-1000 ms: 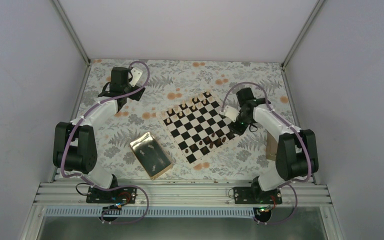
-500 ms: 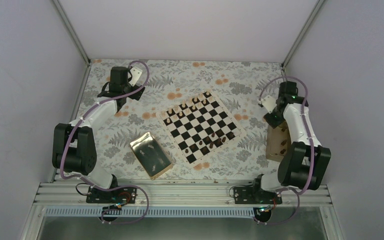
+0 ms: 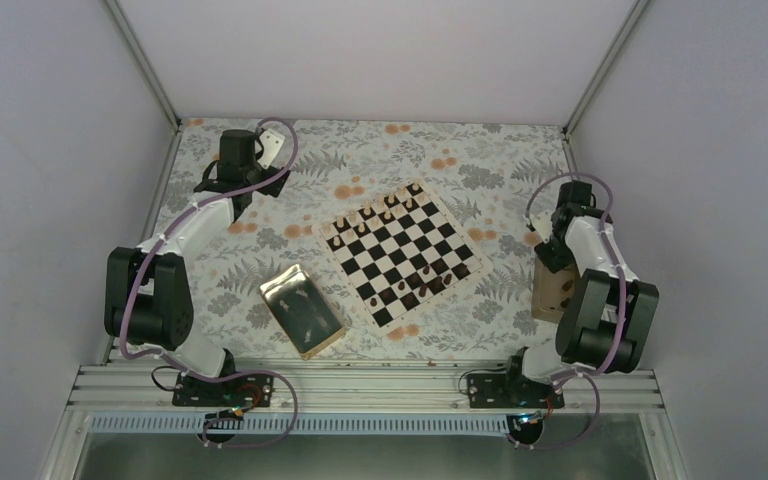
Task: Set up the chess pieces on the board
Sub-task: Pick up the chess piece from the storage box.
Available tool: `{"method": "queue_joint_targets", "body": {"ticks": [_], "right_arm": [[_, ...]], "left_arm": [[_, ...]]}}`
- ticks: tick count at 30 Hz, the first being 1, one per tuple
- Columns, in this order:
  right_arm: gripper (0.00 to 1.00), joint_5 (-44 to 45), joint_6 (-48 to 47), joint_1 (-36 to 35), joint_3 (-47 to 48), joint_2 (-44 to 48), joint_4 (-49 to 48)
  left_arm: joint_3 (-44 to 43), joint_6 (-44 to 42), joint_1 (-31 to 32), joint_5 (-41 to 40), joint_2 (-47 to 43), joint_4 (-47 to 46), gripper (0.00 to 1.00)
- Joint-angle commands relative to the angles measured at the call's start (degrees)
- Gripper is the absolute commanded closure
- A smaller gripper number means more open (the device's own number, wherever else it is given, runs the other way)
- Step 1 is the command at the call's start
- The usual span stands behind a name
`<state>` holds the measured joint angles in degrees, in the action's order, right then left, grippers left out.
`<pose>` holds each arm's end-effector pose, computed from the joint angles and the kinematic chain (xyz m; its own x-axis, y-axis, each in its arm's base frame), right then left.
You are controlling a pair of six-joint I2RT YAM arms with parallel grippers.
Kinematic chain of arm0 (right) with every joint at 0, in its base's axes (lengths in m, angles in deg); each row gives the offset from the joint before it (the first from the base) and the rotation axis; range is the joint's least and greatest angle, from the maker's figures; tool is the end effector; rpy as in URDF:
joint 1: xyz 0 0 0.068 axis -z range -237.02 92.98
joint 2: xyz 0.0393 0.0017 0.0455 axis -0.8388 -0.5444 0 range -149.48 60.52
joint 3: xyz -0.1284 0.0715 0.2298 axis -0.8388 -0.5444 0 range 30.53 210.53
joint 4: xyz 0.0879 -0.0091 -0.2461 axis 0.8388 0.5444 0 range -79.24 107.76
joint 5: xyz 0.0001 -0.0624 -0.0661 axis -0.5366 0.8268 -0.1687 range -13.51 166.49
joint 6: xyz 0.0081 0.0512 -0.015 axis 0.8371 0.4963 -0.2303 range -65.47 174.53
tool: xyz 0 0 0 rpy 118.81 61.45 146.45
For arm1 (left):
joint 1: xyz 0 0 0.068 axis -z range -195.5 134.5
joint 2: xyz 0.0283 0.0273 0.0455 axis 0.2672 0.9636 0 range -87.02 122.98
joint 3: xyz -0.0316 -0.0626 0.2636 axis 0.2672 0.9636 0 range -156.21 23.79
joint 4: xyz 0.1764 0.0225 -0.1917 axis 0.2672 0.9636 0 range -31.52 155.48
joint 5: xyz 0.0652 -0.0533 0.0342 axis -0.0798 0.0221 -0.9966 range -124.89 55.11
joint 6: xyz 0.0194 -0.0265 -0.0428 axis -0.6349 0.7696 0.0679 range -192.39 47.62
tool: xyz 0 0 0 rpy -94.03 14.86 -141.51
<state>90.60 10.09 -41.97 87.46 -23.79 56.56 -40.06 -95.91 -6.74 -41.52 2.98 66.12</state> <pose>0.2589 -0.0785 0.2128 -0.8840 -0.4655 -0.0432 -0.4188 0.8296 -0.3692 0.3537 -0.0503 0.2625 -0.4814 0.4753 -0.7364 0.2711 0.8797 0.3907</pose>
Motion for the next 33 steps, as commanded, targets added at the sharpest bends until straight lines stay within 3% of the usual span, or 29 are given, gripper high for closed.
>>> {"method": "queue_joint_targets", "body": {"ticks": [1, 13, 26, 30, 33], "right_arm": [[0.58, 3.9, 1.5, 1.8, -1.8, 1.4, -0.7], [0.6, 4.1, -0.6, 4.5, -7.4, 6.2, 2.3], [0.6, 6.7, -5.4, 4.7, -9.8, 4.4, -1.4], [0.49, 6.7, -12.5, 4.7, -10.7, 4.9, -2.7], [0.47, 7.4, -17.5, 4.8, -10.6, 5.1, -2.1]], "left_arm": [[-0.8, 0.0, 0.1, 0.3, -1.0, 0.0, 0.0], [-0.9, 0.3, 0.3, 1.3, -0.5, -0.3, 0.0], [-0.1, 0.6, 0.2, 1.3, -0.9, -0.8, 0.0], [0.4, 0.5, 0.2, 0.9, -0.9, -1.2, 0.0], [0.3, 0.4, 0.3, 0.8, -0.8, -1.2, 0.0]]}}
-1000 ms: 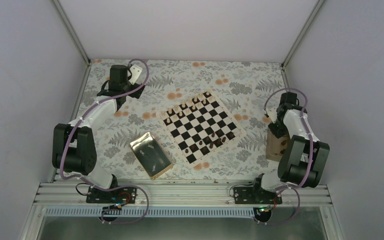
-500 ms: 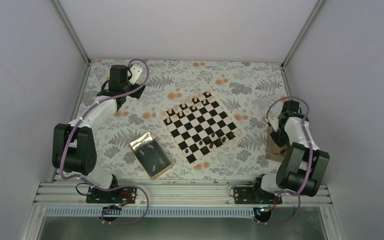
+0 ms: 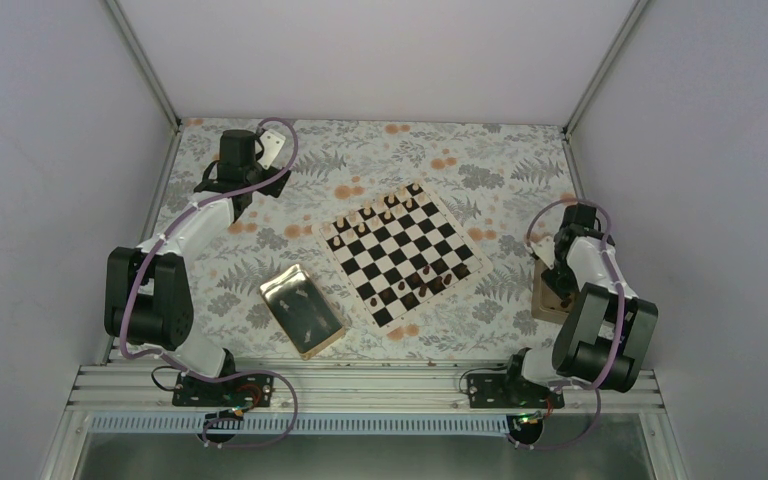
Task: Set up the chess pieces on the board
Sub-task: Pick up the chess piece from the storage box.
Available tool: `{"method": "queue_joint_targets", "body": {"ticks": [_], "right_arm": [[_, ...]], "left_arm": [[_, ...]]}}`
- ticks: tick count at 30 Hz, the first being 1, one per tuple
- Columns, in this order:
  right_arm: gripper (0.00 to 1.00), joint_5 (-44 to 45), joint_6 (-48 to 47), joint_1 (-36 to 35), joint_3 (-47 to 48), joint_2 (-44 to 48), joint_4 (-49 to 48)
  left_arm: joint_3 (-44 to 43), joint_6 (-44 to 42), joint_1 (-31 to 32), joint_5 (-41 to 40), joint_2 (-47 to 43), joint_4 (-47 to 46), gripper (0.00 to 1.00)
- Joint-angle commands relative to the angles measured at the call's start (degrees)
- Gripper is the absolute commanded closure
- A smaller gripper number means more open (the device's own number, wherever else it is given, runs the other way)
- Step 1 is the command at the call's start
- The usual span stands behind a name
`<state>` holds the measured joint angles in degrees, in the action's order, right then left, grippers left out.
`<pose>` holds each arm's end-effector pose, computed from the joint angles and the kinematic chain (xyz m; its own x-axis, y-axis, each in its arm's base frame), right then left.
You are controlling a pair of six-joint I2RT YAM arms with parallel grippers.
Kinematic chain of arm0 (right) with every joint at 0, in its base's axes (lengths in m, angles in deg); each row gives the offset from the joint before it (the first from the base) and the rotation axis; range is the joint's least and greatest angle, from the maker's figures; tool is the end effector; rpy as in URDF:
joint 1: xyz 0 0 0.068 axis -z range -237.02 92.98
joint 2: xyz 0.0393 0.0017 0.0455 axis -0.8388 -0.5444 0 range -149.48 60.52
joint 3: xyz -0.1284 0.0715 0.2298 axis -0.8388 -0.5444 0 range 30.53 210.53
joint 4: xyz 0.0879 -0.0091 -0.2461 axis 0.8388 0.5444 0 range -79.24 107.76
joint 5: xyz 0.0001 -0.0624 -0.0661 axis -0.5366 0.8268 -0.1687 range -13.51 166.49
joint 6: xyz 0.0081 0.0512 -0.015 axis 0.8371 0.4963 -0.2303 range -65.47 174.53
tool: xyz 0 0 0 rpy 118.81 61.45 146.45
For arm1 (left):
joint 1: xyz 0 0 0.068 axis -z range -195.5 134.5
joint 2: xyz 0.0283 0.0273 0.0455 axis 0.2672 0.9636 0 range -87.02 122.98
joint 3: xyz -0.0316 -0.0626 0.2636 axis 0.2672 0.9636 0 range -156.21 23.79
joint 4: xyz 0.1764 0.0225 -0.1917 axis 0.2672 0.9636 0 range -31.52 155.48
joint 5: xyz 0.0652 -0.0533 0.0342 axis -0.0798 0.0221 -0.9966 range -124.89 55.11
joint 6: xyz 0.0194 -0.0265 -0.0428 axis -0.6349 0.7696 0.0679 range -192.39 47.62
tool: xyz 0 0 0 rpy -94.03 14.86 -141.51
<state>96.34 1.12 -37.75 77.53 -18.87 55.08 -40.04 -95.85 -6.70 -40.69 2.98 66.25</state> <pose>0.2180 -0.0890 0.1877 -0.8560 -0.5008 0.1283 -0.5087 0.7718 -0.3816 0.3534 -0.0511 0.2622 -0.4785 0.4749 -0.7386 0.2832 0.8796 0.3822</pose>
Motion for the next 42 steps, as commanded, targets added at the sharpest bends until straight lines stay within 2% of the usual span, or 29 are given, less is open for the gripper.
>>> {"method": "queue_joint_targets", "body": {"ticks": [1, 7, 14, 21, 33, 42], "right_arm": [[0.47, 2.0, -10.0, 0.5, -0.6, 0.0, -0.6], [0.5, 0.3, -22.0, 0.6, 0.4, -0.7, -2.2], [0.56, 0.5, -27.5, 1.0, 2.4, -4.2, -2.1], [0.6, 2.3, -29.6, 1.4, 2.8, -6.2, -3.9], [0.6, 5.1, -31.7, 2.4, 2.3, -8.6, -6.2], [0.64, 3.4, -31.6, 2.4, 2.7, -9.4, -5.6]], "left_arm": [[0.3, 0.4, 0.2, 0.0, -0.7, -1.4, 0.0], [0.2, 0.5, 0.2, 0.0, -0.2, -1.4, 0.0], [0.5, 0.3, 0.2, -0.5, -0.5, -1.6, 0.0], [0.6, 0.2, 0.2, -0.9, -0.3, -1.9, 0.0], [1.0, 0.2, 0.1, -0.9, -0.1, -2.4, 0.0], [1.5, 0.0, 0.1, -1.1, -0.4, -2.8, 0.0]]}}
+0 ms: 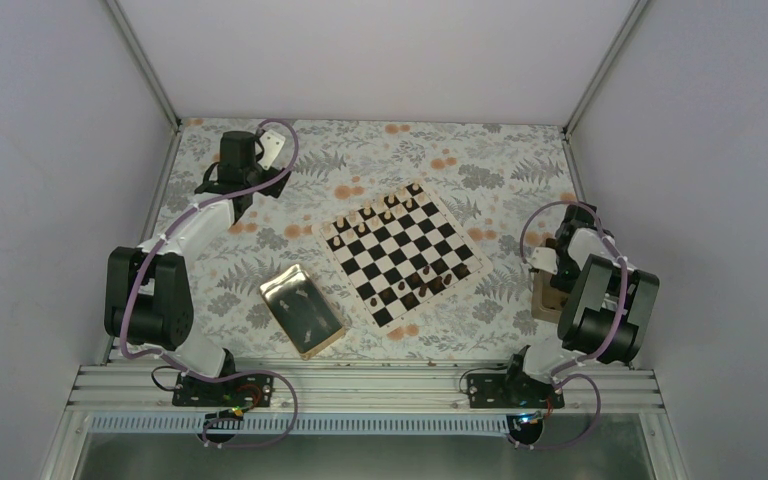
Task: Set up the chess pieces on the board
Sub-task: Pick up the chess piece from the storage box.
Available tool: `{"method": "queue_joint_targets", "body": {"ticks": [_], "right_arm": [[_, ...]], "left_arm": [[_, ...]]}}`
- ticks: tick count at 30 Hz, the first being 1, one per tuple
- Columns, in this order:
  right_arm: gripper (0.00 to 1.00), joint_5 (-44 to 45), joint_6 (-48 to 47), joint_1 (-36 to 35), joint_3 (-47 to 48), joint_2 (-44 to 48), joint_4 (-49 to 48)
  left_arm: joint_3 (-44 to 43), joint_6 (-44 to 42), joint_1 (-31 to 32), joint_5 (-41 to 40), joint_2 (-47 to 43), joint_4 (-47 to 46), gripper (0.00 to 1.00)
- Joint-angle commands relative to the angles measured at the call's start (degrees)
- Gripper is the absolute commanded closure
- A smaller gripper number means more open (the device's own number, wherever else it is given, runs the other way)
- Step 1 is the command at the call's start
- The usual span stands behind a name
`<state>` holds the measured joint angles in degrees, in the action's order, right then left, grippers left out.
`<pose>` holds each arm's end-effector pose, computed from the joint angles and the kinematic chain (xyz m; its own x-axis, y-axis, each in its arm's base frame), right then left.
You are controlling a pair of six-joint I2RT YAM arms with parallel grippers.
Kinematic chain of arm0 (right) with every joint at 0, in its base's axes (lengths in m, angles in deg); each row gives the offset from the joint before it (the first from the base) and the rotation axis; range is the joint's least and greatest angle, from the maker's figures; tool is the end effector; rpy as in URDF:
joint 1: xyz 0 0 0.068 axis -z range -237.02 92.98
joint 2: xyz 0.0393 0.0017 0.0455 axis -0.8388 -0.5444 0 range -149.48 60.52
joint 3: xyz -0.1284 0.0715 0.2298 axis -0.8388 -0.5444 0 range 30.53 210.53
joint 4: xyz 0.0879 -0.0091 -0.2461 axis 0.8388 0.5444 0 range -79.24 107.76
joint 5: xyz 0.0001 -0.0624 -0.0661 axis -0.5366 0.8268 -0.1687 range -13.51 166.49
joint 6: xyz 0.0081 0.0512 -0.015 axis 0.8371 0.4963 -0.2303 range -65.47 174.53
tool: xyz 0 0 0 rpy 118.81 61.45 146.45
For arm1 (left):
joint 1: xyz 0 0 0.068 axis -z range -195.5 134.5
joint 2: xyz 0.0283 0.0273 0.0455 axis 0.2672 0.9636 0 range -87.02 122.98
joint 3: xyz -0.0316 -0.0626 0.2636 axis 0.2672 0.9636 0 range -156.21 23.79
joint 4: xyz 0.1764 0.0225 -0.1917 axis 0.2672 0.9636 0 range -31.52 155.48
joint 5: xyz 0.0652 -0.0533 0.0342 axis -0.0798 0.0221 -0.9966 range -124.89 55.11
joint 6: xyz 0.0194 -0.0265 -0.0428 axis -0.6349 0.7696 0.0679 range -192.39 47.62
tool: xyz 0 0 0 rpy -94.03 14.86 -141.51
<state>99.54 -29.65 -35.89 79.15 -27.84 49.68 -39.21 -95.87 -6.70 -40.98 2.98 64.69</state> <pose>0.2377 -0.1068 0.1621 -0.4942 -0.7904 0.3620 -0.8689 0.4358 -0.2346 0.3534 -0.0509 0.2598 -0.4707 0.4739 -0.7442 0.2747 0.8803 0.3868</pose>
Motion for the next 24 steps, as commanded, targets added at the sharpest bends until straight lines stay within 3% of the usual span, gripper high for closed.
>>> {"method": "queue_joint_targets", "body": {"ticks": [1, 12, 24], "right_arm": [[0.65, -0.1, -0.8, 0.6, 1.1, -0.4, -0.3], [0.85, -2.8, 0.0, 0.6, 2.5, 0.0, 2.4], [0.89, -3.6, 2.2, 0.5, 7.7, 5.4, 10.9]], "left_arm": [[0.7, 0.0, 0.1, -0.7, -0.4, -1.2, 0.0], [0.7, -0.1, 0.1, -0.8, -0.5, -1.1, 0.0], [0.5, -0.1, 0.1, -0.4, -1.0, -1.1, 0.0]]}}
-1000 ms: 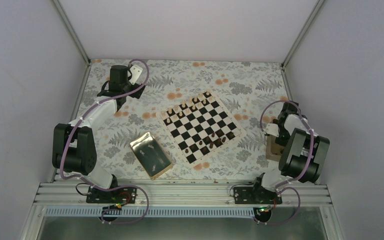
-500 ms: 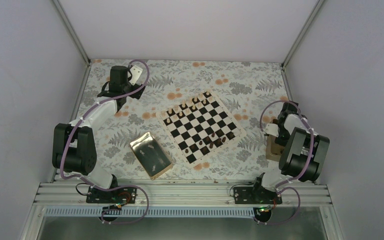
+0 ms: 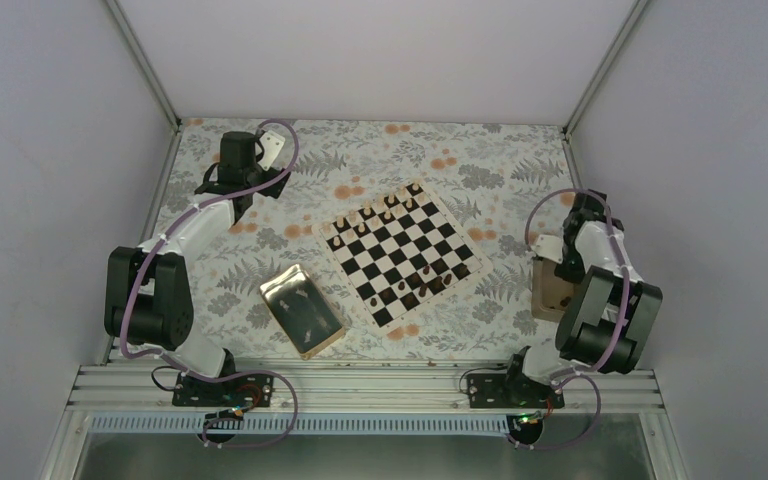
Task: Set up the chess pieces on the board
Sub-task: Pick up the chess piece from the storage box, then place the chess piece on the chessboard.
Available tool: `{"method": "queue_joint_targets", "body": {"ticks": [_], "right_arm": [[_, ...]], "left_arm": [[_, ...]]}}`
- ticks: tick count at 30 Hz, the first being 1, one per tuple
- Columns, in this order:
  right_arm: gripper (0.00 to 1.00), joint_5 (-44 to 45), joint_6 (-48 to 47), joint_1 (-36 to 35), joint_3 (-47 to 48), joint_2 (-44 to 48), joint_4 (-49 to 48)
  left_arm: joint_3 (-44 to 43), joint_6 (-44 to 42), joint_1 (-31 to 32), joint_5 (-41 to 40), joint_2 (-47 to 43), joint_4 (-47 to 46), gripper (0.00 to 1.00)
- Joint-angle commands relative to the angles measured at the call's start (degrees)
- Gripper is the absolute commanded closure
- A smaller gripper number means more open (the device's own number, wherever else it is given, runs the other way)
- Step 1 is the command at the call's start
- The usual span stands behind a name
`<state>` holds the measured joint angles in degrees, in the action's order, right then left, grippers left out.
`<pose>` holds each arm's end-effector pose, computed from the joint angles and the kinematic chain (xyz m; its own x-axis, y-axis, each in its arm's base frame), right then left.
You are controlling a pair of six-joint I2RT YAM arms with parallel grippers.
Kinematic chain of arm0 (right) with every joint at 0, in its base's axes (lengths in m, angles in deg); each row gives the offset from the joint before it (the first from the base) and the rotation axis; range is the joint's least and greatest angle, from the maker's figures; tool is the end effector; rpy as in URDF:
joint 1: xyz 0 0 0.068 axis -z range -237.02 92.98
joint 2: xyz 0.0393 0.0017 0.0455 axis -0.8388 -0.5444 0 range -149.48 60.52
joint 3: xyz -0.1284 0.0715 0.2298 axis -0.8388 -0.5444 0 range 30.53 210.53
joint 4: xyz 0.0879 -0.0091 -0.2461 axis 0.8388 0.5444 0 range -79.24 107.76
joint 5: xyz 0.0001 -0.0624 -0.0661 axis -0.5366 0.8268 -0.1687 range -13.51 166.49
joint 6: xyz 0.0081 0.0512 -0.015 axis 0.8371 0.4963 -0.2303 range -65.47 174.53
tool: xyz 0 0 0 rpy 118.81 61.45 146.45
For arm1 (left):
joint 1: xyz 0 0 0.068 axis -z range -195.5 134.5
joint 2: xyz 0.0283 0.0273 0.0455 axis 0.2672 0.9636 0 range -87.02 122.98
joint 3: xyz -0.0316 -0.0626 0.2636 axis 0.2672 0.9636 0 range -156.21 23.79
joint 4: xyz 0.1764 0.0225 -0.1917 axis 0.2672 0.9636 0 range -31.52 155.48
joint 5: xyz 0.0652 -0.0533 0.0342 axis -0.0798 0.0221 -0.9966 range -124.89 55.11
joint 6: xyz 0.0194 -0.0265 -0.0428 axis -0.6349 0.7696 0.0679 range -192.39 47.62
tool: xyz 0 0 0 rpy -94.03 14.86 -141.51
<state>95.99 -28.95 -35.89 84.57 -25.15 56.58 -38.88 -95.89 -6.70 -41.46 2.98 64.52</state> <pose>0.2415 -0.1060 0.1942 -0.5082 -0.8076 0.2991 -0.8583 0.4464 -0.2529 0.3529 -0.0505 0.2581 -0.4755 0.4745 -0.7408 0.2695 0.8801 0.3908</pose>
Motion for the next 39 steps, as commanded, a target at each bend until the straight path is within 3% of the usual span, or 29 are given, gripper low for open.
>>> {"method": "queue_joint_targets", "body": {"ticks": [1, 6, 11, 22, 30, 39], "right_arm": [[0.89, 0.2, 1.6, 0.5, 2.3, 3.3, 4.1], [0.89, 0.2, 3.2, -1.1, 4.6, 5.5, 6.8], [0.89, -0.2, 7.8, -8.4, 8.9, 6.2, 11.6], [0.89, -5.8, 23.1, -35.2, 18.2, 2.2, 21.5], [0.88, -4.7, 31.1, -57.2, 21.6, -5.3, 23.4], [0.87, -2.7, 36.3, -71.8, 20.3, -8.9, 23.6]], "left_arm": [[0.3, -0.1, 0.1, 0.1, -1.1, -1.0, 0.0], [0.4, 0.0, 0.1, 0.4, -1.7, -1.1, 0.0], [0.4, -0.1, 0.0, 0.4, -2.8, -0.9, 0.0], [-2.1, -1.6, -0.7, 0.4, -4.8, 1.6, 0.0], [-1.5, -3.0, -2.8, -0.1, -6.3, 2.1, 0.0], [-2.0, -3.3, -4.0, -0.5, -7.0, 3.0, 0.0]]}}
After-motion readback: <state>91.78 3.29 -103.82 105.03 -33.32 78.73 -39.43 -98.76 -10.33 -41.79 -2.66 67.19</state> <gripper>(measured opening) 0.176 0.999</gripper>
